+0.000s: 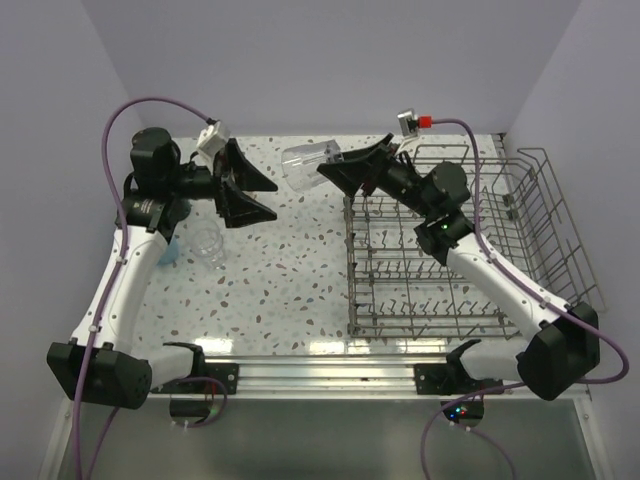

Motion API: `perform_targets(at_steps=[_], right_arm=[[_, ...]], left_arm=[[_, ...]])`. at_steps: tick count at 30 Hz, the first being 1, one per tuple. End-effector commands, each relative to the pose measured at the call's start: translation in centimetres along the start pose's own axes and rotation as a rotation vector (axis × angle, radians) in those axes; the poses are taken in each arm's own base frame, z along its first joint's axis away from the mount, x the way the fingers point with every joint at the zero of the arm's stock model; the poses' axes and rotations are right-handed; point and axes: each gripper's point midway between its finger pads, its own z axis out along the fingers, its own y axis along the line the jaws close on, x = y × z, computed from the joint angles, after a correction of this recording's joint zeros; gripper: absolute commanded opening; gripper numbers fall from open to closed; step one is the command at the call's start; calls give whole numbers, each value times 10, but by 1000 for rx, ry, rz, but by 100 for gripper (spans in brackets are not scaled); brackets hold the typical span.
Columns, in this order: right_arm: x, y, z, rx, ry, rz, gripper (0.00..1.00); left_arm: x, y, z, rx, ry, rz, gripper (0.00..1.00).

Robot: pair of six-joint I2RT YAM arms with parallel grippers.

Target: Unload the cups from the dish rack

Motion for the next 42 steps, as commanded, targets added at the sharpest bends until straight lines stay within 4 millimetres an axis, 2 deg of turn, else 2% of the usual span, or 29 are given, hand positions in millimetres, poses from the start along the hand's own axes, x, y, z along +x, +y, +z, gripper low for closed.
perform_targets(at_steps=[1,10,13,15,16,18,19,21,22,24,25,27,28,29,30,31,32,33,34,35,36,37,40,41,42], right_arm=[[-14,42,7,-170,-75,-13,31],[15,51,24,-207,-27,39,29],[24,51,29,-216,-10,58,29],[30,49,32,-218,-2,68,28],[32,48,33,-216,2,77,27],[36,46,34,-214,8,85,27],[40,43,36,-208,16,96,27],[44,42,36,-211,25,103,27],[47,40,37,-207,31,110,26],[53,37,37,-199,43,118,27],[54,35,37,-192,45,118,29],[59,29,36,-166,57,119,56],[62,25,36,-153,65,103,69],[63,23,36,-141,70,97,85],[66,18,34,-110,83,97,98],[67,16,33,-99,88,72,98],[68,13,32,-83,94,65,98],[69,10,30,-59,105,59,98],[69,8,28,-48,111,32,98],[71,6,27,-35,118,22,98],[73,2,24,-9,137,-2,98],[73,-1,22,14,137,-13,98],[78,-13,17,69,156,-29,98],[80,-14,16,74,159,-27,98],[86,-18,16,80,170,-21,98]], left_arm=[[-22,-8,-1,14,-37,41,87],[-35,-3,0,-17,-70,63,78],[-37,-2,0,-19,-76,60,66],[-38,-1,0,-25,-79,63,52],[-38,-1,0,-27,-80,62,41],[-37,-1,-1,-31,-80,57,31],[-36,-1,-1,-30,-79,57,22],[-34,-2,-1,-24,-75,54,13],[-34,-1,-1,-28,-75,57,3],[-32,2,-2,-46,-75,46,0],[-33,3,-3,-55,-74,65,0],[-27,11,-7,-105,-64,21,0],[-30,15,-10,-136,-58,82,0],[-17,21,-12,-172,-27,8,0],[-14,35,-16,-260,-8,6,0],[-21,42,-22,-317,25,124,0],[-4,48,-28,-366,83,52,0],[1,64,-38,-475,126,61,0],[0,69,-46,-524,168,119,0],[16,71,-53,-558,229,72,0],[23,80,-66,-642,285,79,0],[25,83,-74,-666,336,126,0],[63,82,-105,-734,560,102,0],[70,82,-113,-754,609,101,0],[81,87,-129,-806,692,102,0]])
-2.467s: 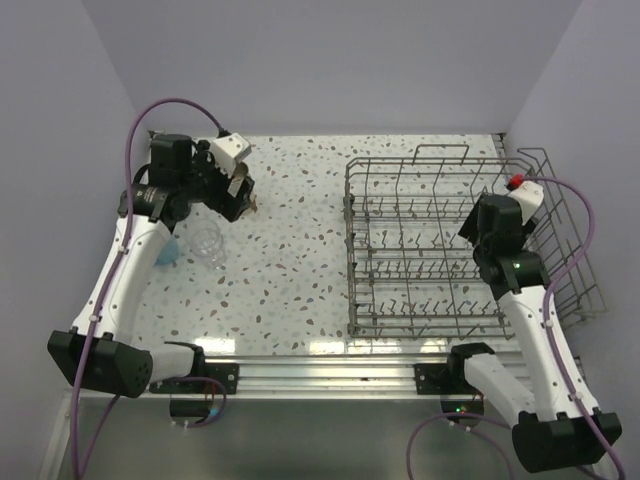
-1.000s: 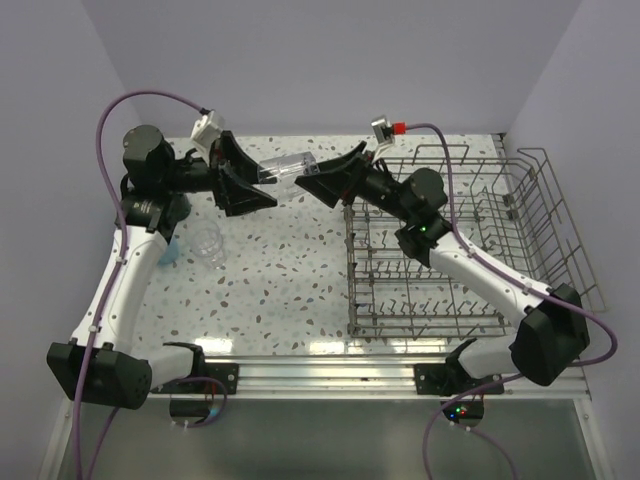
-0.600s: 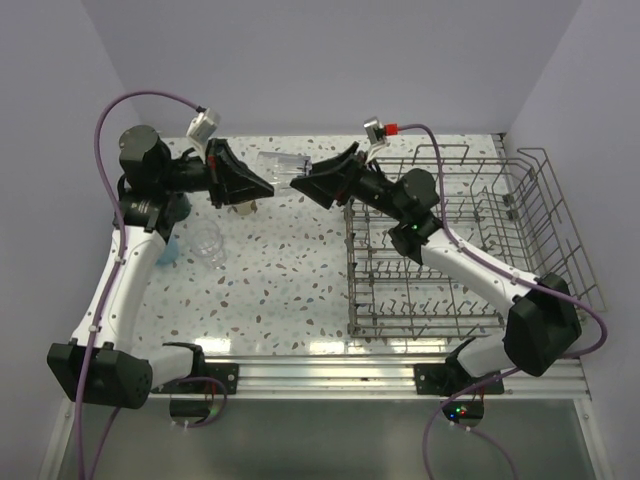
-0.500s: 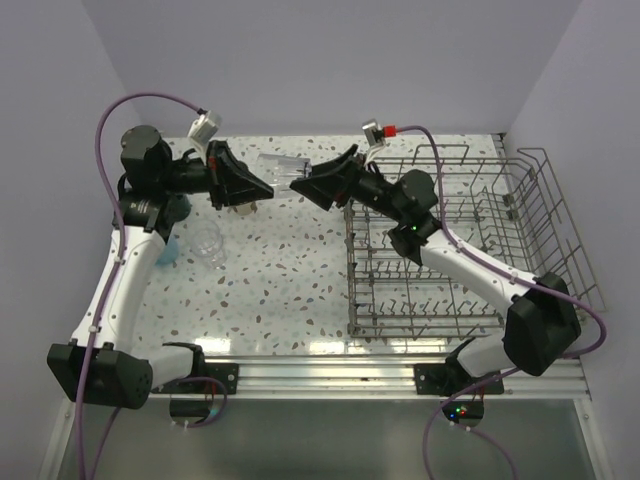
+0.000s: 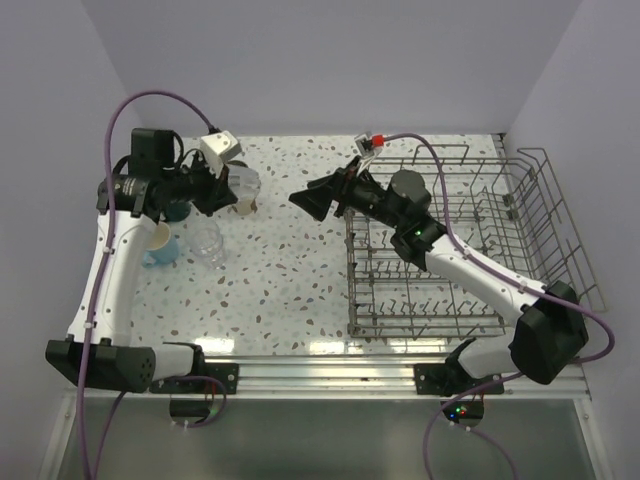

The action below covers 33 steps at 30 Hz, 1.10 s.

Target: Unload the cups from the dish rack

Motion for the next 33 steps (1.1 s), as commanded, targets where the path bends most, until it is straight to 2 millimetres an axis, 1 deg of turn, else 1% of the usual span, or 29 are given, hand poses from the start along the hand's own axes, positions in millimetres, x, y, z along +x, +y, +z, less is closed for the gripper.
perform_targets(at_steps=[1,2,3,5,6,8,11,12,16,19,25,27,30,33], right_arm=[[0,-5,-7,41,-2,-44,98],[3,-7,-6,43,5,-41,98],[5,-9,-6,46,12,-34,98],[10,-12,-5,49,26,-27,98],[12,-13,-4,52,32,-25,98],[13,-15,-5,60,37,-25,98],[16,-16,-6,68,47,-30,98],[18,-18,-7,78,52,-35,98],[19,-22,-11,101,61,-51,98],[20,-24,-13,116,65,-61,98],[23,-28,-12,129,75,-58,98],[24,-29,-12,131,81,-57,98],[25,-31,-13,142,84,-63,98],[26,-35,-14,159,92,-70,98]], left_arm=[[70,28,-30,-160,356,110,0],[76,31,-33,-180,388,119,0],[88,39,-38,-224,447,125,0],[95,48,-43,-274,486,134,0],[100,55,-49,-321,523,143,0],[102,64,-53,-366,546,155,0],[105,65,-53,-360,570,161,0],[110,64,-52,-347,587,161,0],[129,58,-44,-273,651,137,0],[138,52,-39,-226,667,130,0],[158,52,-21,-177,716,107,0],[161,51,-15,-152,729,105,0],[165,53,-6,-139,750,94,0],[176,51,3,-99,800,85,0]])
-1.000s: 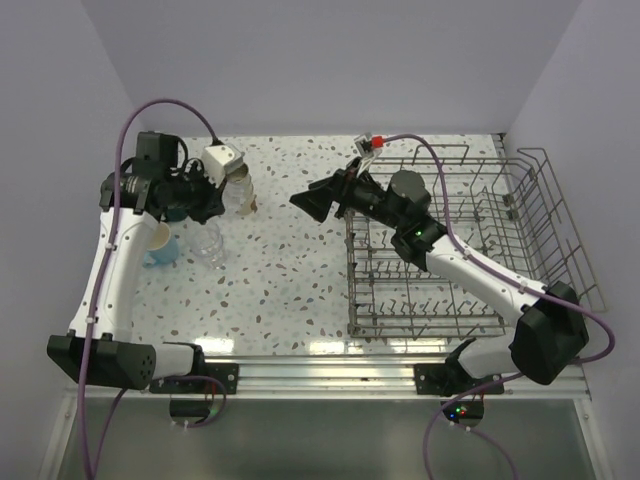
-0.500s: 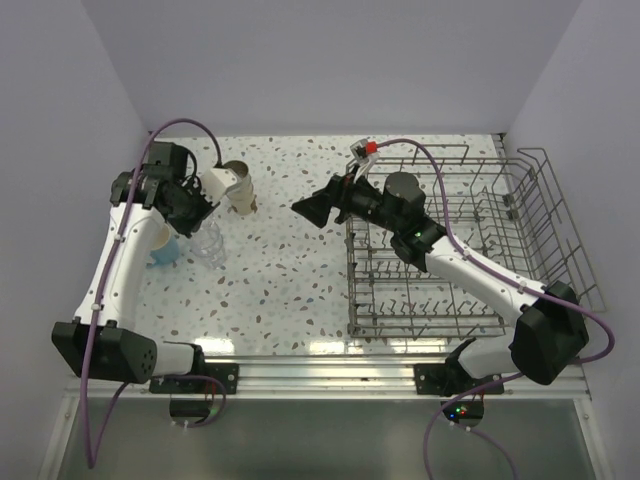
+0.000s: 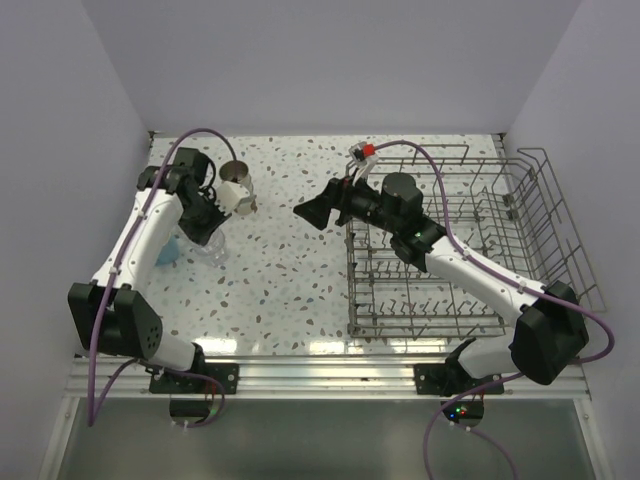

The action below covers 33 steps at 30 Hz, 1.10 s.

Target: Unload the cups from the dish rack

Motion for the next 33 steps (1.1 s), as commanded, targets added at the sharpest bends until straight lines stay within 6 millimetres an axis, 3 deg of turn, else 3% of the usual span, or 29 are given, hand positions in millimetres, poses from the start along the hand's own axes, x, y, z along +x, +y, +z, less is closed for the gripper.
perform_targets(at_steps=[1,4,8,11,14,16,20,22,23,25,26,27,29,30,31,33], right_arm=[[-8,0,-3,20,-23,-38,98],[-6,-2,-3,27,-18,-41,98],[-5,-4,-1,33,-9,-42,98],[-3,-4,0,34,-1,-39,98],[-4,-4,0,33,1,-45,98],[-5,-4,0,37,1,-46,98],[-7,-6,-1,53,8,-58,98],[-7,-8,-2,69,14,-70,98],[-7,-12,-4,101,22,-82,98],[-9,-21,-8,159,28,-95,98],[-8,-26,-14,204,51,-109,98],[-17,-40,-19,295,21,-125,98],[-16,-62,-39,454,49,-134,98],[-25,-80,-52,584,14,-147,98],[-28,-90,-63,658,4,-154,98],[-31,-107,-90,785,3,-165,98]], left_arm=[[-6,-3,13,34,18,32,0],[-2,-7,22,44,60,44,4],[-9,-5,19,40,43,53,37],[-15,-5,14,45,16,54,47],[-27,0,2,21,-29,52,62],[-33,2,-8,4,-63,51,66],[-62,12,-42,-65,-208,43,82],[-77,20,-60,-133,-303,18,90],[-81,24,-66,-165,-331,-19,100],[-93,41,-88,-280,-429,-64,100],[-88,53,-92,-351,-426,-107,100],[-95,65,-110,-428,-512,-162,100],[-86,86,-124,-501,-563,-246,100],[-84,96,-137,-540,-613,-300,100],[-67,113,-143,-576,-615,-369,100],[-56,127,-149,-597,-636,-447,100]])
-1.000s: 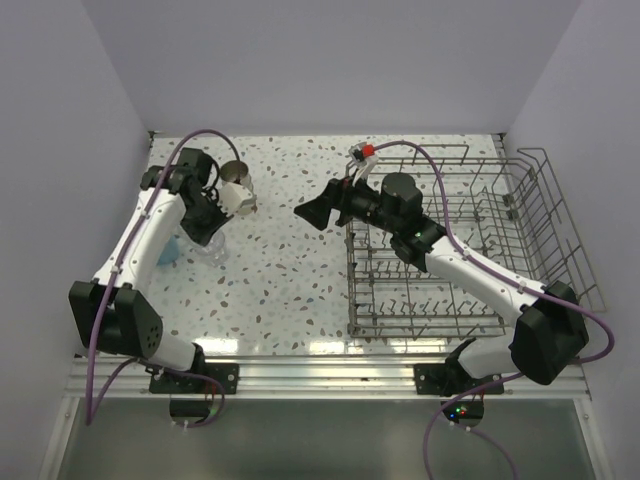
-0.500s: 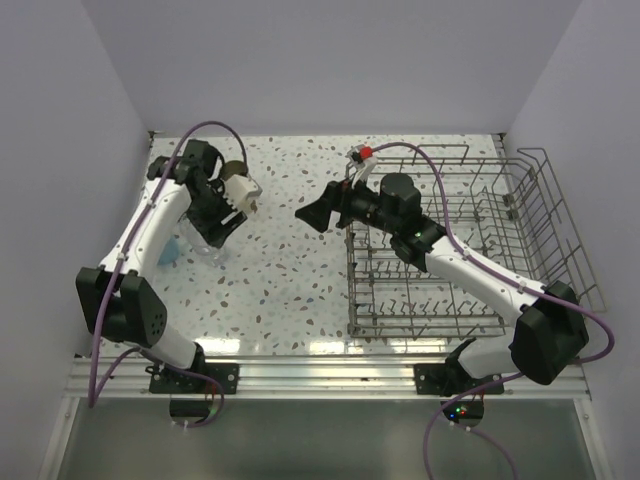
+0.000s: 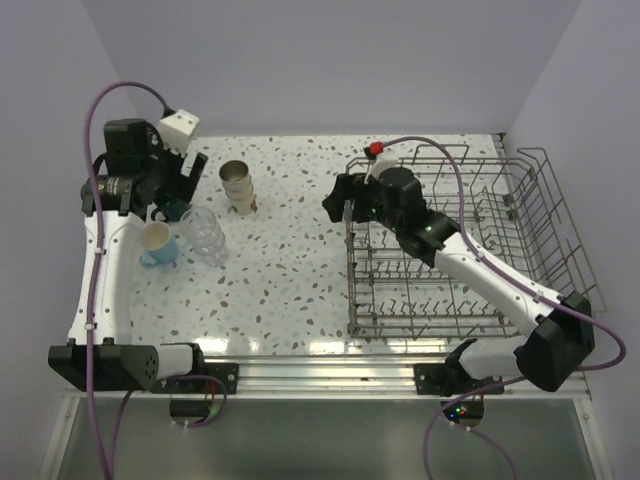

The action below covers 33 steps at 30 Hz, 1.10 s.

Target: Unload the cups from the dish rack

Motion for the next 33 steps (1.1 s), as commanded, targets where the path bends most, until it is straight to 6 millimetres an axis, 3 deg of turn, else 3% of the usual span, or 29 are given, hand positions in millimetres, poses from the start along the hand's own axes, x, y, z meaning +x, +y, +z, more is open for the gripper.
perform_targets(at_steps=[1,5,6,8,13,18,20,24,30,33], right_arm=[[-26,-74,-43,401,-79,-49,98],[-22,-113,-77,594,-103,-71,98],[-25,-118,-87,615,-122,-68,98],[-19,-131,-99,680,-123,-82,98],[-15,-142,-129,732,-164,-91,98],[-1,-151,-143,757,-139,-115,98],[2,-152,-147,760,-136,-115,98],[4,-150,-148,739,-134,-115,98],[5,-147,-148,728,-130,-85,98],[6,-148,-145,735,-132,-68,98]], left_arm=[[-7,58,-6,-192,-89,-185,100],[29,77,-2,-301,-24,-226,100],[29,83,-6,-331,-44,-233,100],[50,95,-6,-397,-6,-267,100],[76,120,-19,-516,17,-344,100],[105,119,-40,-622,59,-369,100],[133,118,-45,-675,123,-364,100],[168,122,-68,-774,168,-375,100],[192,116,-81,-810,180,-410,100],[198,109,-78,-794,189,-427,100]])
